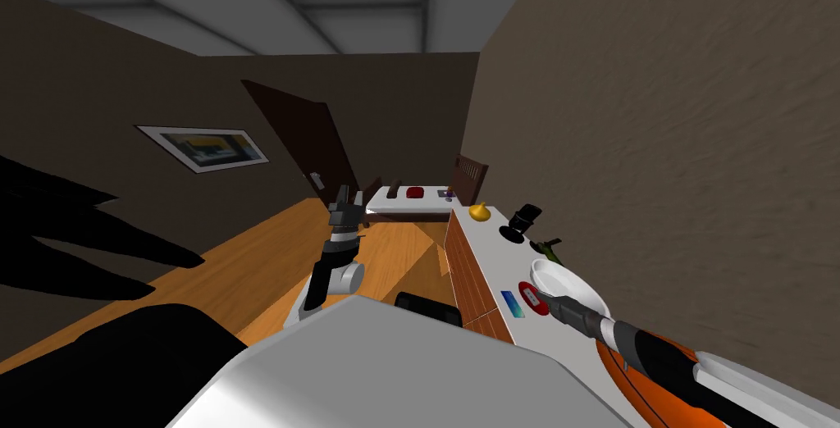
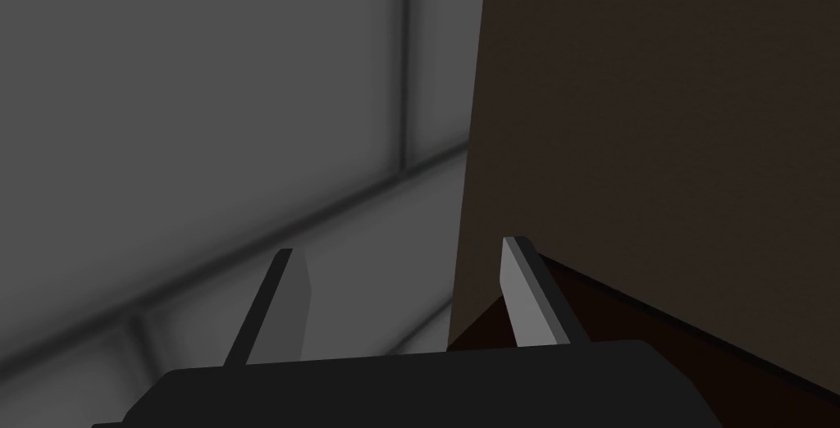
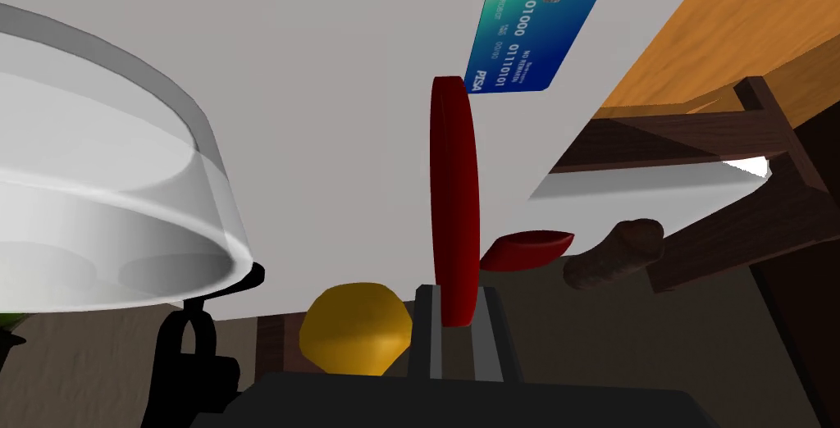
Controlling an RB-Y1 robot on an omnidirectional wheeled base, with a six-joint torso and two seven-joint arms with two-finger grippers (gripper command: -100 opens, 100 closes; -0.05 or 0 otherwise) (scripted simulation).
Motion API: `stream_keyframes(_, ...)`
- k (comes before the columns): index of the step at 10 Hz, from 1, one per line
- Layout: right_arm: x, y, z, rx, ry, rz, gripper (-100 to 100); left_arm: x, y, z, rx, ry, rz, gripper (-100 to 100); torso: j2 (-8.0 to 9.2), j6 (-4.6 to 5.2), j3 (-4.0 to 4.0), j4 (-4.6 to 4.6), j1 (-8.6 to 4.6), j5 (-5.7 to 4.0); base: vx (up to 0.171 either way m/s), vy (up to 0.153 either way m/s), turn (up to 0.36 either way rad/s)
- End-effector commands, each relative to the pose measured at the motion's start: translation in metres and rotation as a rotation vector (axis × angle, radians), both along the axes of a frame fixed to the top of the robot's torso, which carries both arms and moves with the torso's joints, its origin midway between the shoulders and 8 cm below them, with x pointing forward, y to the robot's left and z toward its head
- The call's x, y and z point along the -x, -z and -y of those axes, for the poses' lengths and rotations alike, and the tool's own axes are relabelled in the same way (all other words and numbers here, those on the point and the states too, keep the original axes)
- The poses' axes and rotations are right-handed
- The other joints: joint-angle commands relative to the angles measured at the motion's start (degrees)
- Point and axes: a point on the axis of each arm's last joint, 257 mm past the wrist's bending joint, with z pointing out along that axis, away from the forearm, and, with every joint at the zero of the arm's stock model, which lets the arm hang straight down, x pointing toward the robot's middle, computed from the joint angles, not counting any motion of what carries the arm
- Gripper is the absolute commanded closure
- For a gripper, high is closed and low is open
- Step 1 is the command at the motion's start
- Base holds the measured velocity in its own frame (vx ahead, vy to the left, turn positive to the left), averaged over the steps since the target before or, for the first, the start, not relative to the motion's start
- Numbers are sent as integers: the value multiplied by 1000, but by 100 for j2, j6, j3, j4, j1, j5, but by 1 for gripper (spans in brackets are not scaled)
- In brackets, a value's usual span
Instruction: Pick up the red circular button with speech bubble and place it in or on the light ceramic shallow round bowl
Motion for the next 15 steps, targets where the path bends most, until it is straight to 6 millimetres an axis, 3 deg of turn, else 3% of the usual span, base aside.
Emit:
stream_keyframes(1,-1,-5,0,-24,0,-1,100,0,0,0,0,0,0,0,0,0,0,0,0,0,-36,-24,96)
stream_keyframes(7,-6,-27,23,-60,21,-9,100,0,0,0,0,0,0,0,-5,0,-2,0,-1,0,-32,-20,82)
stream_keyframes(13,-7,-60,88,-5,84,-19,100,0,0,0,0,0,0,0,-11,9,-8,-6,-3,1,-19,-20,70)
stream_keyframes(15,-7,-66,99,10,96,-20,100,0,0,0,0,0,0,0,-18,7,-13,-8,4,0,-3,-8,25)
